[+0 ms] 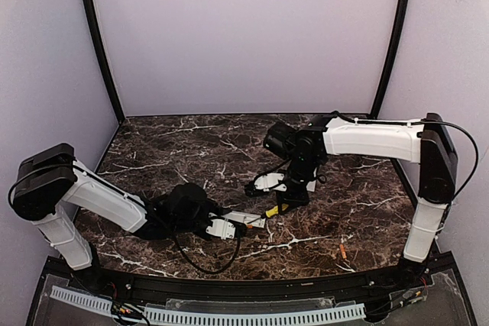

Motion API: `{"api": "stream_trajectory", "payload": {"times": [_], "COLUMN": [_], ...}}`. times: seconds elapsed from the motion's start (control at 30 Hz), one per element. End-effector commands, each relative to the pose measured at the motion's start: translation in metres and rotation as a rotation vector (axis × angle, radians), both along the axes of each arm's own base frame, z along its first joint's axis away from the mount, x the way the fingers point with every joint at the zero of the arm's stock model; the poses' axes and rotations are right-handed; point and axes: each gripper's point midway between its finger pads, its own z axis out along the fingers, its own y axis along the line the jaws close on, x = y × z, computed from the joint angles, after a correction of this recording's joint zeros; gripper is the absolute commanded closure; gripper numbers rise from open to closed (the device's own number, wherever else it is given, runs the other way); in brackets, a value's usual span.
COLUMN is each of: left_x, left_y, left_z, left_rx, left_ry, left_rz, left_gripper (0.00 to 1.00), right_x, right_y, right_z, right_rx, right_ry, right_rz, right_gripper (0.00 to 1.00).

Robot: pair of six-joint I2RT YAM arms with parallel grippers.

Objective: Unload the batteries from the remote control

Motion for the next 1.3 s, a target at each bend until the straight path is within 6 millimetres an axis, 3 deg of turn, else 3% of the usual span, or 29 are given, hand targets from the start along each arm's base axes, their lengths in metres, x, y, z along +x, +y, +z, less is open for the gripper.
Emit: {"api": "stream_trajectory", "payload": {"times": [0.0, 0.57, 1.07, 1.27], "left_x": [0.016, 0.017, 0.015, 0.013], "left_y": [-0.007, -0.007, -0.004, 0.003], "left_z": [0.023, 0.021, 0.038, 0.048], "left_rx": [-0.065, -0.042, -0.099, -0.141], "left_ry": [-0.099, -0.114, -0.024, 0.024], "left_rz": [0.040, 0.048, 0.119, 0.176], "left_gripper": [1.00, 1.00, 1.00, 1.00], "right_x": [-0.024, -0.014, 0.020, 0.028], "right_y": [0.004, -0.001, 0.002, 0.006], "right_z": [-0.023, -0.022, 0.039, 0.045], "right_rx": [-0.007, 0.008, 0.217, 0.294], "right_ry": [0.118, 0.084, -0.116, -0.180], "right_rz": [0.055, 0.032, -0.012, -0.028], "right_gripper": [1.00, 1.00, 1.00, 1.00]}}
